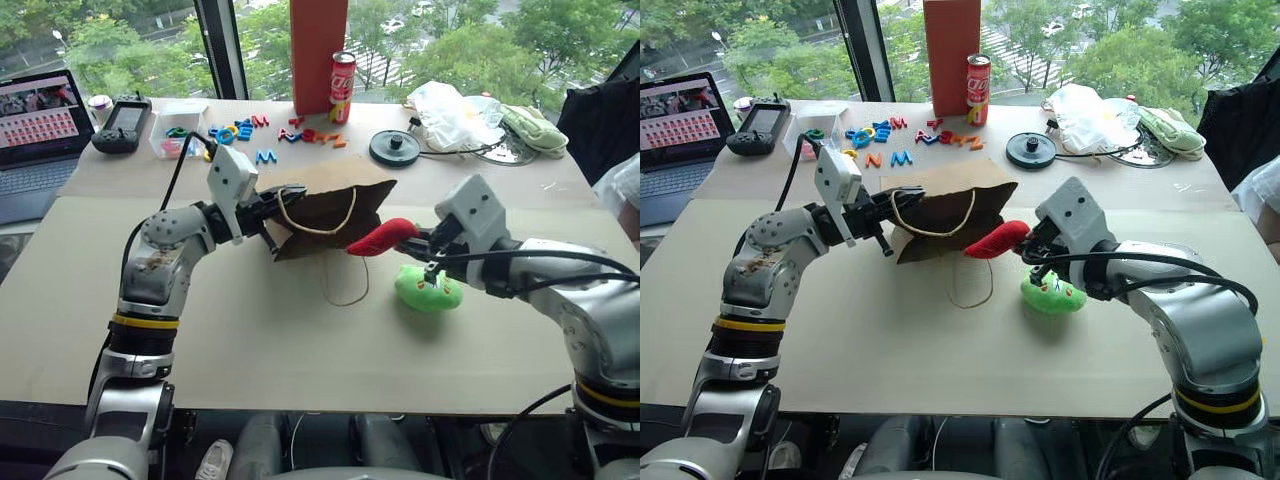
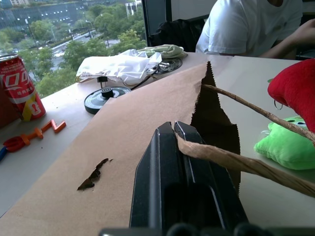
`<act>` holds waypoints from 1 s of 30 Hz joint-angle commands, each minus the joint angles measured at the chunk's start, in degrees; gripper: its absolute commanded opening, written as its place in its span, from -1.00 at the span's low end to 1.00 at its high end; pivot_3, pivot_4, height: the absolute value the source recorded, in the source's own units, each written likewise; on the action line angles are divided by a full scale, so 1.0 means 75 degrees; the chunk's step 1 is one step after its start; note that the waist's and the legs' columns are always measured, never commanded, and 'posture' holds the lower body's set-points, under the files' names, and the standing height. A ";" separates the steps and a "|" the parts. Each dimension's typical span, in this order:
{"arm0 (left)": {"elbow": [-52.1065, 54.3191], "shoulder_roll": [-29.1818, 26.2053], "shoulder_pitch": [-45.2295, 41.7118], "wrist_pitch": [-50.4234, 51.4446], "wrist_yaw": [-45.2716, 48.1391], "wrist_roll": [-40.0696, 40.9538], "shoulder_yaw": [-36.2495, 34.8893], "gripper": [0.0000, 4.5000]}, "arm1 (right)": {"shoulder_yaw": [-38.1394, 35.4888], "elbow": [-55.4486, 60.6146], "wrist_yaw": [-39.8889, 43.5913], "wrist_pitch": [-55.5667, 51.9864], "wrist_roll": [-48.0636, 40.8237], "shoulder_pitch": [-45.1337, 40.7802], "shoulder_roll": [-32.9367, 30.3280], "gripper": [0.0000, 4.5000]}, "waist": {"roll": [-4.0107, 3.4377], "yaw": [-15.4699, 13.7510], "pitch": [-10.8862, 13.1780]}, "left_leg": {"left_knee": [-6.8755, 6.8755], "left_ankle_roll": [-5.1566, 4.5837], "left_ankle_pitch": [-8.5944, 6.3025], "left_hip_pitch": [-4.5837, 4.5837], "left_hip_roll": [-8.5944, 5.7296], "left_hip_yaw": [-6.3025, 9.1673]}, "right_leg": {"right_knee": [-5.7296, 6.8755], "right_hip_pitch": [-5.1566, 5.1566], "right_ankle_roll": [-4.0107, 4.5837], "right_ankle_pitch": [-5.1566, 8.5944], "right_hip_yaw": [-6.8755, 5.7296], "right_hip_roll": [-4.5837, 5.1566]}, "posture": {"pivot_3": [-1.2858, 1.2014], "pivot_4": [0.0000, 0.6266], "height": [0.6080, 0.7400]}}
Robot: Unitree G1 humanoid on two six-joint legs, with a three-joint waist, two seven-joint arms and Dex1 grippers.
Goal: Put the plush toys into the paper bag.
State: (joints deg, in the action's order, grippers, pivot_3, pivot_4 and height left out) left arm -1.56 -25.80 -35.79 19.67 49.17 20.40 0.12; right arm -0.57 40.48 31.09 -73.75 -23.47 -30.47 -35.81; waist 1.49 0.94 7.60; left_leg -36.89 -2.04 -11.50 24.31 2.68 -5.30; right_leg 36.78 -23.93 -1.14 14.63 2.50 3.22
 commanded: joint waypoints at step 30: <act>0.0386 0.0002 -0.0096 0.0023 0.0081 0.0062 0.0047 -1.00 | -0.1094 -0.3992 -0.5194 0.1226 0.1702 -0.2042 0.5462 0.00 | -0.0005 0.0001 0.0001 | 0.0010 0.0006 0.0003 0.0023 0.0000 -0.0006 | 0.0042 -0.0021 0.0002 -0.0002 -0.0014 0.0014 | 0.03 -0.52 0.98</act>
State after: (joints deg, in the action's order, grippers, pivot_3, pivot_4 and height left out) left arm -0.74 -25.46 -35.93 19.98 50.01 20.38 0.98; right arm -10.30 7.35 -8.74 -64.20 -10.16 -44.41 5.08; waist 1.46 0.95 7.60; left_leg -36.81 -1.99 -11.48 24.49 2.68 -5.34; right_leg 37.10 -24.10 -1.13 14.62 2.39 3.31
